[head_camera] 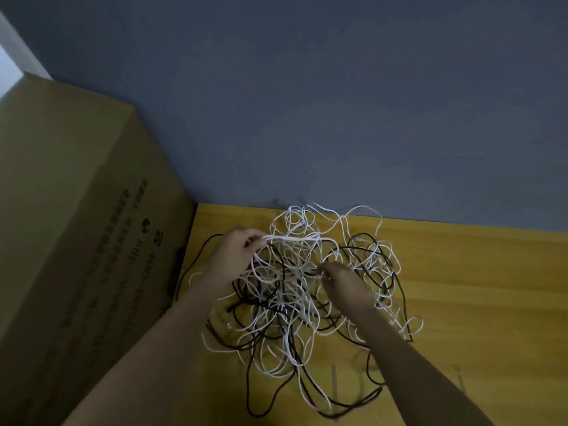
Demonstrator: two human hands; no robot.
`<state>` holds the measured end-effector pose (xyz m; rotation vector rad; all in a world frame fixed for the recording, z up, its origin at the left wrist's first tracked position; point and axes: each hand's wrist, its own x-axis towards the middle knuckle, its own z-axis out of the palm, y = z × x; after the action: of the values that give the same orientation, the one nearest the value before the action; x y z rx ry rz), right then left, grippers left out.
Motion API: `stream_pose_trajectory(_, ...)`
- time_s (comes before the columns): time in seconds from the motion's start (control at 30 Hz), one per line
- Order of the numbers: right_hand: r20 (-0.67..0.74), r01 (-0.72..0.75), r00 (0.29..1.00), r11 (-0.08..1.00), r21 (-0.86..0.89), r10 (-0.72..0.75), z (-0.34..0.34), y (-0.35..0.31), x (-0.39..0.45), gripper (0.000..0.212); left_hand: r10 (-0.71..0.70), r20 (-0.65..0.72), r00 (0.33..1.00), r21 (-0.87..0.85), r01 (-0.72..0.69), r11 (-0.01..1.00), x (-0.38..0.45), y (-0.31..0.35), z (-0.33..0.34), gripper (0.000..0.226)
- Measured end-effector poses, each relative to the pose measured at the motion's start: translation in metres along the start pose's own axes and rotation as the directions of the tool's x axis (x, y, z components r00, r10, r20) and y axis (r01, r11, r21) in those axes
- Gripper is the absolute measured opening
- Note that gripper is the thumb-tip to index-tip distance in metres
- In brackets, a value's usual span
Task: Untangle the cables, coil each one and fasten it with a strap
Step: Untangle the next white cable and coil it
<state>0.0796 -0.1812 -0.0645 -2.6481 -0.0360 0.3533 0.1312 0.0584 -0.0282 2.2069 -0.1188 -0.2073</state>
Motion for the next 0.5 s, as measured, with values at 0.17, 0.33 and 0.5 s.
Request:
stream_pose_trajectory(0.17, -0.063, -0.028, 0.997, 0.99, 0.139, 0.037, -0.048, -0.003, 0.011, 0.023, -0.079, -0.068, 0.995, 0.041, 0.082, 0.996, 0.005, -0.003, -0.02, 0.02)
stream_pose_trajectory(0.33, -0.196, 0.08, 0.981, 0.943, 0.324, -0.016, -0.074, -0.042, 0.051, 0.021, -0.218, 0.338, 0.915, 0.316, 0.108, 0.943, -0.001, -0.013, -0.012, 0.033)
stream_pose_trajectory(0.5, -0.074, 0.088, 0.995, 0.952, 0.292, -0.069, -0.043, -0.062, 0.14, 0.024, -0.182, 0.264, 0.947, 0.298, 0.099, 0.949, 0.007, -0.012, -0.015, 0.036)
